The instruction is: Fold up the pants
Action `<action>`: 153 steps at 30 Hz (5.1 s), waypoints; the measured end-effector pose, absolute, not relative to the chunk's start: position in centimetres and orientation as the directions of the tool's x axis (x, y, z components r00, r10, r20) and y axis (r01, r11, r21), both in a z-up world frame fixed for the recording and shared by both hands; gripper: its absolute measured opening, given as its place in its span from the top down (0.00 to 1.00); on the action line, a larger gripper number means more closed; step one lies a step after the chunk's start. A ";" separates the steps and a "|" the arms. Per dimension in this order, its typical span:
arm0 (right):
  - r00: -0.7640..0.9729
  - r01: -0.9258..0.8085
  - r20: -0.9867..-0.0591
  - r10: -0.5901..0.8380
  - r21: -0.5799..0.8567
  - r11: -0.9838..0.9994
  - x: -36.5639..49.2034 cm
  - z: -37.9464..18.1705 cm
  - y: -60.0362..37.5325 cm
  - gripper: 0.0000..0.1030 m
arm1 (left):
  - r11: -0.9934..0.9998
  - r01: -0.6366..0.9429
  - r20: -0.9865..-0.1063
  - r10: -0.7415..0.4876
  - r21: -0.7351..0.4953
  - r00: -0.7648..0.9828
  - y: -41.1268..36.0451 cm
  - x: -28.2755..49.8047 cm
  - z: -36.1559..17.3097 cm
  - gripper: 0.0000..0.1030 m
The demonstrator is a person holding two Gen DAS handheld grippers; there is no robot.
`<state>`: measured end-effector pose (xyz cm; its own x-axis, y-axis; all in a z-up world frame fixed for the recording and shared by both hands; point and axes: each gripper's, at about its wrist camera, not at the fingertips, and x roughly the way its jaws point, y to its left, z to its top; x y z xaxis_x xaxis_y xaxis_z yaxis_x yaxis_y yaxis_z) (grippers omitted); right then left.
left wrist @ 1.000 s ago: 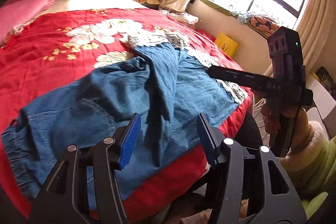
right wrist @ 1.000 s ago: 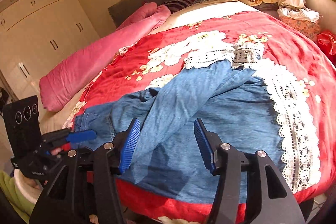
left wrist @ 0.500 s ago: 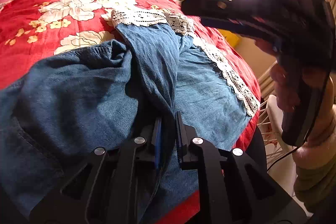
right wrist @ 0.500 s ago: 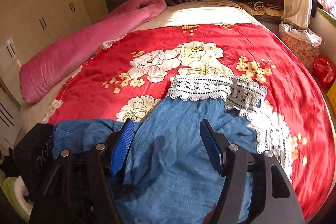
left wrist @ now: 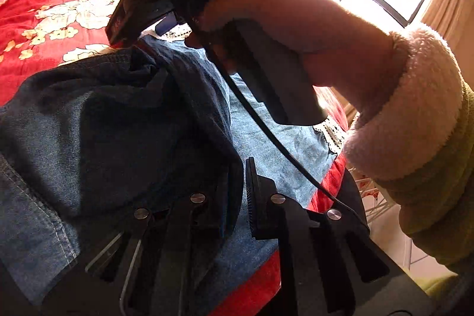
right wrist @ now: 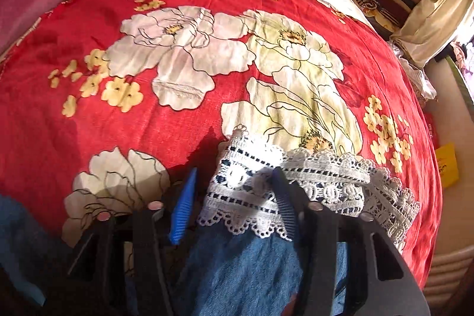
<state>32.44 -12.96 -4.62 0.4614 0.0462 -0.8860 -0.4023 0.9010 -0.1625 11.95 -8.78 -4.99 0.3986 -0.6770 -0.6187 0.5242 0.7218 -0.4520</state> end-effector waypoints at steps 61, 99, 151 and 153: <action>0.710 0.109 -0.523 0.472 0.744 0.659 7.3 0.0 -45.7 0.93 | 0.664 0.723 -0.734 -0.394 0.188 0.553 -14.2 7.7 -5.9 1.00; 0.570 0.016 -0.730 0.379 0.471 0.882 8.6 -5.8 -41.5 0.77 | 0.737 0.672 -0.750 -0.486 -0.077 0.448 -10.1 7.2 -6.4 0.79; 0.546 -0.188 -0.659 0.518 0.507 0.842 28.7 -2.7 -43.0 0.83 | 0.759 0.368 -0.659 -0.650 -0.537 0.378 -5.4 30.9 -2.9 0.94; 0.517 -0.154 -0.707 0.483 0.478 0.865 30.0 -4.4 -42.4 0.82 | 0.782 0.329 -0.691 -0.623 -0.530 0.366 -5.9 31.9 -4.2 0.94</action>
<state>29.96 -42.39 -4.37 0.5173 0.4828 -0.7066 -0.1545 0.8648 0.4777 31.85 -5.86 -4.16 0.3661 -0.6228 -0.6914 0.3294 0.7816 -0.5296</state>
